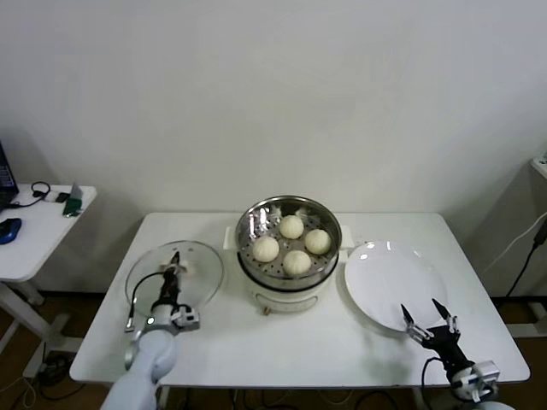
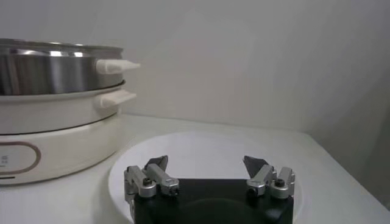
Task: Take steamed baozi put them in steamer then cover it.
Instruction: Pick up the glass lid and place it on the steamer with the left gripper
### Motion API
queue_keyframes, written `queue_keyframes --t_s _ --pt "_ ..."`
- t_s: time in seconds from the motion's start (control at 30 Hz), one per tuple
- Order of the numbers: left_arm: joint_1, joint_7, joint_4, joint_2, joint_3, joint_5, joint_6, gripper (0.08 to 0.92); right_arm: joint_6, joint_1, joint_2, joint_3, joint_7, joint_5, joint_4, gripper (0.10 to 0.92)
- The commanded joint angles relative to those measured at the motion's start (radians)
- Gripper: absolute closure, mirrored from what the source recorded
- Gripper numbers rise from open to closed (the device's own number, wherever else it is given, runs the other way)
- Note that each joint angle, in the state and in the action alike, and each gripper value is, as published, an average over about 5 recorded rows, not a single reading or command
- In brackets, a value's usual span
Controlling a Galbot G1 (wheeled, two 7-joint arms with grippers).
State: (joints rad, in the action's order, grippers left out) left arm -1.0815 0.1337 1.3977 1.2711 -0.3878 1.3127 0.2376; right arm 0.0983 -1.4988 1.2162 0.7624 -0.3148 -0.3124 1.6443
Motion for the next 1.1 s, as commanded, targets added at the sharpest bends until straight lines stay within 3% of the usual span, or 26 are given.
queue_keyframes --t_s 0.03,0.47,0.6,0.77,0.9,1.1 --pt "-0.098 0.018 0.253 -0.098 -0.007 -0.038 0.101 0.85 0.0 0.006 -0.018 0.0 0.001 0.0 -0.003 0.203" --pt "-0.241 -0.054 0.642 -0.251 -0.005 -0.097 0.375 0.85 -0.007 0.08 -0.062 -0.041 0.004 0.007 -0.049 0.203" --pt "-0.197 -0.06 0.672 -0.334 0.07 -0.147 0.421 0.85 -0.024 0.1 -0.078 -0.071 0.007 0.014 -0.054 0.203" --pt "-0.046 -0.115 0.703 -0.399 0.251 -0.176 0.487 0.85 -0.024 0.128 -0.083 -0.093 0.011 0.025 -0.075 0.203" --pt "0.149 -0.198 0.7 -0.364 0.436 -0.139 0.539 0.85 -0.017 0.139 -0.074 -0.098 0.011 0.034 -0.093 0.203" --pt "0.342 -0.327 0.61 -0.201 0.633 -0.038 0.548 0.85 -0.017 0.143 -0.064 -0.092 0.006 0.045 -0.099 0.203"
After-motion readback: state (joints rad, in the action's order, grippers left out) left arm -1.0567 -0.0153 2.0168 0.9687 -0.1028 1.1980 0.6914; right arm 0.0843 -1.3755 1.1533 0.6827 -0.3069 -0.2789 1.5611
